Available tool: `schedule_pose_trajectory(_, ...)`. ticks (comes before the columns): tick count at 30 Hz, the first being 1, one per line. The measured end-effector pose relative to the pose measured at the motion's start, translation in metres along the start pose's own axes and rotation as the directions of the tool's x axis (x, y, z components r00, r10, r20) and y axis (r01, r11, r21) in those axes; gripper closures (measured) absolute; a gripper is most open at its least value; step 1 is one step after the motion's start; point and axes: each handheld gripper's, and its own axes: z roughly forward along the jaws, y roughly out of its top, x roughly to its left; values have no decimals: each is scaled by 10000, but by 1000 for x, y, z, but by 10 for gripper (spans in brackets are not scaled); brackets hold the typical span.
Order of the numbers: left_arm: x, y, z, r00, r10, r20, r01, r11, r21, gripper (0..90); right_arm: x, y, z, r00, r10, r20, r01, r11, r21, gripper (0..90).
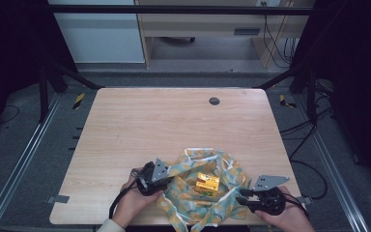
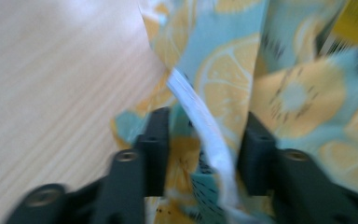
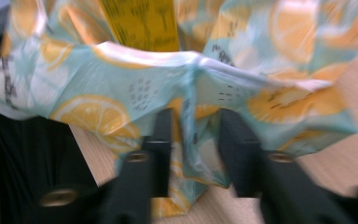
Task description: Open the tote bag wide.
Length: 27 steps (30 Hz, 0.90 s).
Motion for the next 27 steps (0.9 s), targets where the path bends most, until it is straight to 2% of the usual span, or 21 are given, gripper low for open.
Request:
schedule_pose_trajectory(3,3,8,-11,9981,-609,-2,607,9953,-753,318,2,5,-14,9996,-47,263,59,9989,-473,380)
schedule_pose_trajectory(6,10,13,-20,9895,-1436,-142,1409,9829,-1188,207,1,12,-31,9967,-86,811,174,9939,-1085,258)
schedule_pose_trajectory(9,25,12,-29,9798,-1941,-490,1858,9728,-1383,163,-8,19,-47,9896,160,1429,68,9875,-1576,219)
schedule_pose_trajectory(11,36,9,-34,9696,-2335,-728,2209,9639,-1490,143,-16,24,-54,9839,363,1753,-41,9836,-1805,197)
schedule_pose_trajectory(13,48,5,-40,9609,-2564,-1047,2385,9583,-1578,135,-24,28,-56,9774,624,2021,-213,9797,-1992,180)
schedule_pose_trajectory(14,52,4,-42,9566,-2653,-1203,2451,9562,-1598,134,-30,31,-56,9717,921,2173,-446,9758,-2141,173)
schedule_pose_trajectory(15,59,1,-45,9494,-2800,-1422,2565,9526,-1634,132,-34,32,-56,9674,1120,2271,-596,9724,-2256,161)
schedule_pose_trajectory(17,70,-6,-48,9409,-2891,-1765,2636,9522,-1542,126,-44,37,-52,9532,1652,2533,-996,9623,-2531,148)
schedule_pose_trajectory(18,74,-9,-49,9384,-2875,-1917,2633,9542,-1422,120,-50,39,-49,9432,1963,2680,-1231,9558,-2669,138)
schedule_pose_trajectory(19,81,-15,-50,9311,-2997,-2077,2760,9515,-1358,117,-54,40,-47,9380,2130,2735,-1354,9514,-2767,122)
schedule_pose_trajectory(22,93,-29,-50,9168,-3237,-2338,3062,9458,-1085,96,-69,41,-33,9122,2915,2878,-2021,9313,-3029,85)
schedule_pose_trajectory(23,97,-35,-50,9149,-3172,-2499,3064,9484,-820,88,-71,41,-29,9058,3011,2983,-2095,9299,-3024,79)
schedule_pose_trajectory(24,99,-39,-49,9129,-3140,-2608,3061,9493,-713,84,-77,40,-22,8940,3137,3199,-2185,9286,-3001,77)
schedule_pose_trajectory(25,102,-45,-49,9110,-3086,-2735,3053,9506,-554,80,-80,39,-18,8887,3189,3293,-2226,9282,-2982,72)
schedule_pose_trajectory(26,104,-48,-49,9105,-3057,-2785,3053,9512,-459,72,-85,37,-12,8749,3432,3417,-2441,9219,-3009,69)
schedule_pose_trajectory(27,107,-53,-50,9060,-3134,-2846,3162,9480,-372,66,-89,35,-8,8658,3559,3516,-2540,9182,-3040,69)
